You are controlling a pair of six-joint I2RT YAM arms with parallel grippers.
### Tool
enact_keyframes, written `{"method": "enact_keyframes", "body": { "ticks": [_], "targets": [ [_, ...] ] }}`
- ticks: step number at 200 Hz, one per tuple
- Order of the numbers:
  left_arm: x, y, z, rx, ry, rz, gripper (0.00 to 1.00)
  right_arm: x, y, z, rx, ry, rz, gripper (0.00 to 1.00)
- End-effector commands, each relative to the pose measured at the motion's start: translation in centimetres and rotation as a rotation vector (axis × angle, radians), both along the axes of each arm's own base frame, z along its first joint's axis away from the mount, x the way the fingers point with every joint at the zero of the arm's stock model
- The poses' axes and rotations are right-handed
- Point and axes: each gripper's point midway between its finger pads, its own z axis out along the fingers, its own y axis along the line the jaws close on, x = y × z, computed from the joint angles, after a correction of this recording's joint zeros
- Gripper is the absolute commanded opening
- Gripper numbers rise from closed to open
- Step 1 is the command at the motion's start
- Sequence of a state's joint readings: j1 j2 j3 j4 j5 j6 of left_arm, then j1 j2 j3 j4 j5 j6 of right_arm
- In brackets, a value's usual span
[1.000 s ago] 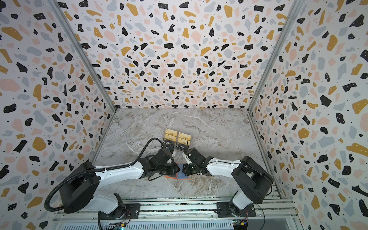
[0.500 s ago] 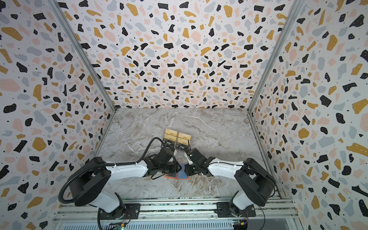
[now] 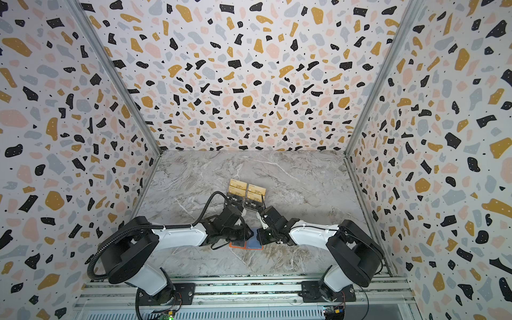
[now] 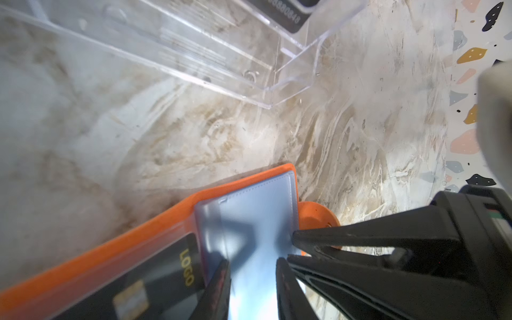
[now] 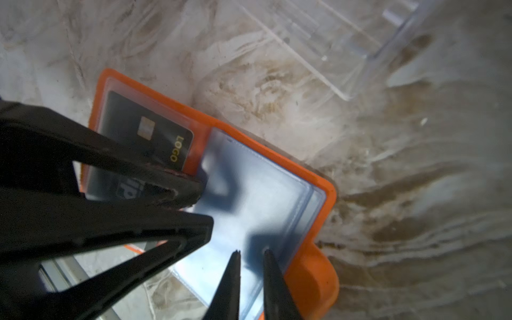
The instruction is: Put the credit cards into the card holder
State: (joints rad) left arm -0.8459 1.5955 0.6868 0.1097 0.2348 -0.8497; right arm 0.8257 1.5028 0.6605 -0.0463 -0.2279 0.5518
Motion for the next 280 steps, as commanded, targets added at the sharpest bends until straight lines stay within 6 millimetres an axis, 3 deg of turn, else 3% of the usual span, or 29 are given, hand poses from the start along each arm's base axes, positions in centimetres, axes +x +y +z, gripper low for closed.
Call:
{"method": "enact_keyframes", "body": {
  "ticks": [1,80,139,280],
  "targets": [
    [-0.2,1.0,-1.1,0.033,0.013,0.017,0.32,-0.2,-1.0,-0.2,-0.030,-0.002,-0.014,0.18],
    [-1.5,0.1,-1.1,-0.088,0.090,0.035,0.36,-0.2,-0.8,-0.3,-0.022,0.001,-0.014,0.18],
    [-1.4,-1.2,0.3,-0.199,0.086,0.028,0.36,-0.1,-0.6,-0.2,-0.011,0.000,-0.015,0.18],
    [-0.4,-0.8,0.1,-0.195,0.036,-0.081,0.36,-0.1,-0.6,0.1,-0.007,0.001,-0.018,0.18]
  ]
}}
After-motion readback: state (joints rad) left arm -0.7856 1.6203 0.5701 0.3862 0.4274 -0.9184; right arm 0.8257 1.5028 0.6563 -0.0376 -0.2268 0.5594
